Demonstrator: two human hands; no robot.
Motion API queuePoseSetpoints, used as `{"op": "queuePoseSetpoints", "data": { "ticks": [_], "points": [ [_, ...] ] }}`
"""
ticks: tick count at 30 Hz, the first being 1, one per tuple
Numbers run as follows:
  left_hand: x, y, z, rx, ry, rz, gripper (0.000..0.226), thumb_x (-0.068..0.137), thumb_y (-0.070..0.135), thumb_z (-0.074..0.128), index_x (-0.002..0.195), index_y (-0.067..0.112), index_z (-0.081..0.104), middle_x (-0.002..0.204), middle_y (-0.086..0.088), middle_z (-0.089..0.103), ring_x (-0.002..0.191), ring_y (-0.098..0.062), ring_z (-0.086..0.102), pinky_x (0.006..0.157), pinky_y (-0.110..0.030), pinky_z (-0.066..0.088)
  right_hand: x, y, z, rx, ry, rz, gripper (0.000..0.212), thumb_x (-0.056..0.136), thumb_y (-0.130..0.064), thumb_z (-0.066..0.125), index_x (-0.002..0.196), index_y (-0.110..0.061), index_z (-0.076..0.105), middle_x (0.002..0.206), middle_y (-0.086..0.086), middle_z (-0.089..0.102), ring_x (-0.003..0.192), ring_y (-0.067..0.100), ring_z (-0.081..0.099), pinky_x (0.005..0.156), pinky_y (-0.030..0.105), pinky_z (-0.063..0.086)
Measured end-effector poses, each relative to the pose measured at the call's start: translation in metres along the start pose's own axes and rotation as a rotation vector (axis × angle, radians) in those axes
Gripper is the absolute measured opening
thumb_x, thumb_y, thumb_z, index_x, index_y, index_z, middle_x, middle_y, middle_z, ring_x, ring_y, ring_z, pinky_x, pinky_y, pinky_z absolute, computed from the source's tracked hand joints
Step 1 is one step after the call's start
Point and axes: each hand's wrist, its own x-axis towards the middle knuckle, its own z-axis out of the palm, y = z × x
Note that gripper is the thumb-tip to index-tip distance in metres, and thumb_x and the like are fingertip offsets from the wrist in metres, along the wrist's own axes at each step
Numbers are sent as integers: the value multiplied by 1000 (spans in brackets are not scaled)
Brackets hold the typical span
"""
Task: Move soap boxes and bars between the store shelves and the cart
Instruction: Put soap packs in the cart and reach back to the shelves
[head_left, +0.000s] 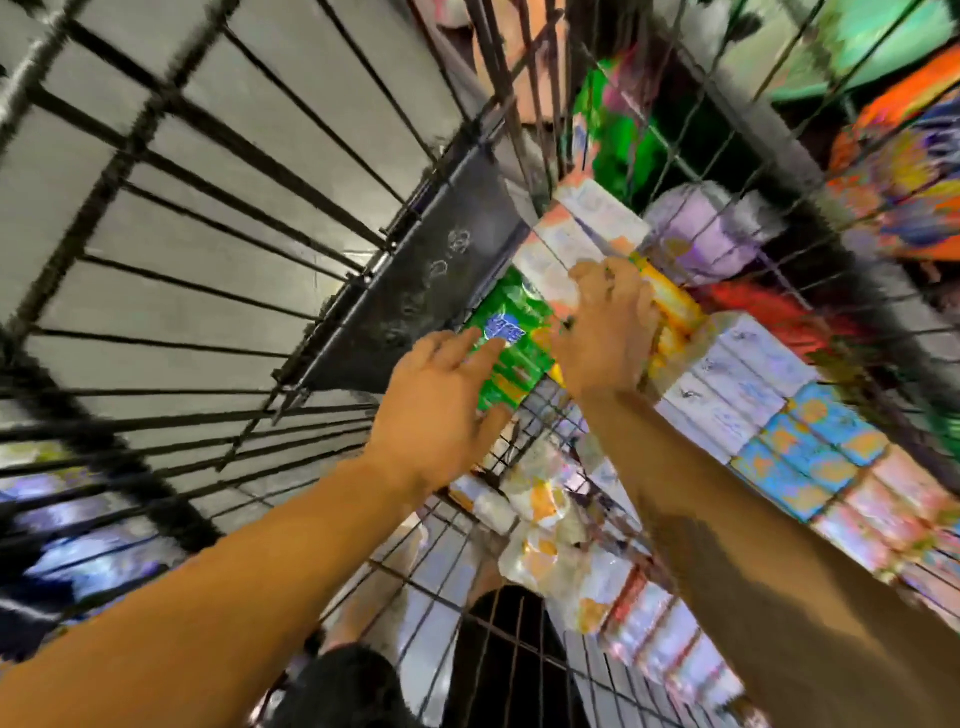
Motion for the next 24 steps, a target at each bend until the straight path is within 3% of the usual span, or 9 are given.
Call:
{"op": "queuePoseSetpoints", "data": {
  "ticks": [7, 11, 16, 19, 22, 24],
  "points": [
    [8, 4, 9, -114, -8, -41, 63, 82, 38, 53, 137, 9, 53, 133, -13, 57, 122, -36, 47, 105, -44, 39, -11, 34, 1, 194, 155, -165, 40, 78, -9, 65, 118, -10, 63, 114, 18, 57, 103, 32, 47, 84, 44, 44],
    [12, 12, 12, -151, 0, -27, 57, 87, 29, 64, 138, 8, 50, 134, -14, 55, 123, -36, 45, 105, -43, 38, -24, 46, -3, 174, -58, -119, 50, 80, -3, 66, 128, -9, 57, 122, 18, 51, 111, 35, 49, 90, 44, 43],
    [16, 16, 14, -195, 31, -48, 64, 86, 27, 68, 143, 10, 44, 140, -11, 48, 124, -31, 44, 104, -36, 36, -25, 56, -15, 232, -121, -141, 41, 82, -13, 71, 122, -9, 63, 123, 19, 53, 113, 39, 46, 92, 49, 47],
    [16, 14, 9, -279, 79, -50, 74, 82, 25, 74, 147, 12, 40, 141, -8, 46, 127, -23, 43, 107, -25, 33, -22, 60, -31, 446, -352, -15, 46, 88, -17, 69, 133, -14, 58, 130, 15, 54, 121, 39, 49, 89, 45, 50],
    [18, 14, 1, -433, 93, -31, 74, 81, 20, 77, 146, 13, 42, 134, -5, 51, 118, -11, 48, 99, -1, 29, -23, 62, -48, 804, -620, 20, 40, 91, -5, 67, 128, -17, 59, 124, 10, 62, 114, 27, 62, 81, 25, 53],
    [21, 14, -4, -607, -3, -106, 67, 81, 20, 78, 141, 21, 48, 125, 2, 60, 106, -8, 58, 95, -14, 46, -26, 62, -57, 948, -712, 34, 37, 92, -3, 65, 124, -21, 59, 122, 6, 65, 110, 20, 65, 82, 27, 55]
  ]
}}
